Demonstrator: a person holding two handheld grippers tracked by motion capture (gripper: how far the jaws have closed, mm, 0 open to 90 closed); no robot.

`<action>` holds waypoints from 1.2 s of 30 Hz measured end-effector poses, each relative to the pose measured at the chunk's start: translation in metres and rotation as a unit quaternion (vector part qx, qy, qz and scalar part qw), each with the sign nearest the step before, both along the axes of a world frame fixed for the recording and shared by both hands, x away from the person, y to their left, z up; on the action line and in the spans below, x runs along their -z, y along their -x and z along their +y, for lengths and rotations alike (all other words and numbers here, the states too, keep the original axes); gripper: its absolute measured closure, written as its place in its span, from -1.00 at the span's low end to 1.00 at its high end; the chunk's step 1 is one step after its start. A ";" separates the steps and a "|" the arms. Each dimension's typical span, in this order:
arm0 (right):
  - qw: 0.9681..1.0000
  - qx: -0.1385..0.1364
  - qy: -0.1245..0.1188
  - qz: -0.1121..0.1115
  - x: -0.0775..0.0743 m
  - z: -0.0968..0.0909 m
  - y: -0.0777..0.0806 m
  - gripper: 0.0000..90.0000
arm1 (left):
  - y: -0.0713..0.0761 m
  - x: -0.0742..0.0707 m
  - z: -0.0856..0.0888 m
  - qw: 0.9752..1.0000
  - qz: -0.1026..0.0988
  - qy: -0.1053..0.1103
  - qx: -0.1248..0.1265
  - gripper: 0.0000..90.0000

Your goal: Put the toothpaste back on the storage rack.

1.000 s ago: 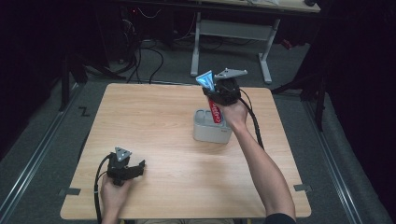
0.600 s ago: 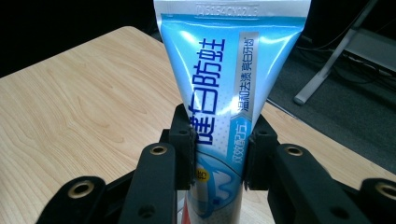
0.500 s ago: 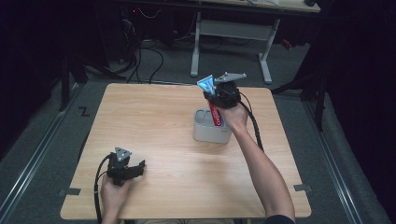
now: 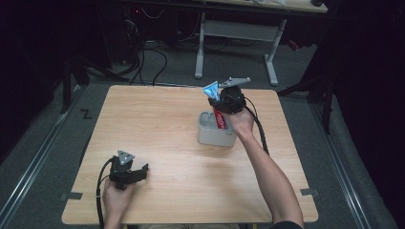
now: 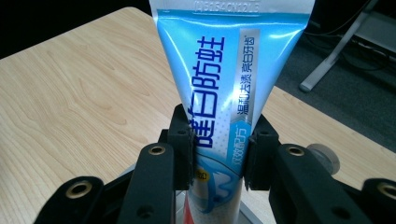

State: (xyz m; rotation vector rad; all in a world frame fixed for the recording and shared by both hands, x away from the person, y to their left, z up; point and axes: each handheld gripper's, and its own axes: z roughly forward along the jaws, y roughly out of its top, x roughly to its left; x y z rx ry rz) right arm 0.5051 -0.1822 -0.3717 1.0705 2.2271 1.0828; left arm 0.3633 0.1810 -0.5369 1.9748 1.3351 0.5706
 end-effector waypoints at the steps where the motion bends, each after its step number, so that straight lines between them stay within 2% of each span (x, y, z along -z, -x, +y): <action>1: 1.000 -0.001 0.001 -0.001 0.001 -0.001 0.000 0.54 | 0.000 0.000 0.000 1.000 0.000 0.000 0.000 -0.48; 6: 1.000 -0.002 -0.011 0.007 0.007 -0.004 0.001 0.54 | 0.000 0.000 0.000 1.000 0.000 0.001 0.000 -0.49; 16: 1.000 0.001 -0.008 0.024 0.018 -0.008 0.002 0.53 | 0.000 0.000 0.000 1.000 0.000 0.001 0.000 -0.49; 22: 1.000 -0.002 -0.006 0.024 0.021 -0.010 0.003 0.53 | 0.000 0.000 0.000 1.000 0.000 0.001 0.000 -0.48; 26: 1.000 -0.005 -0.001 0.028 0.023 -0.009 0.005 0.52 | 0.000 0.000 0.000 1.000 0.000 0.001 0.000 -0.48; 30: 0.999 -0.008 0.015 0.030 0.026 -0.007 0.005 0.51 | 0.000 0.000 0.000 1.000 0.000 0.001 0.000 -0.48; 36: 0.999 -0.012 0.020 0.040 0.030 -0.005 0.006 0.48 | 0.000 0.000 0.000 1.000 0.000 0.001 0.000 -0.48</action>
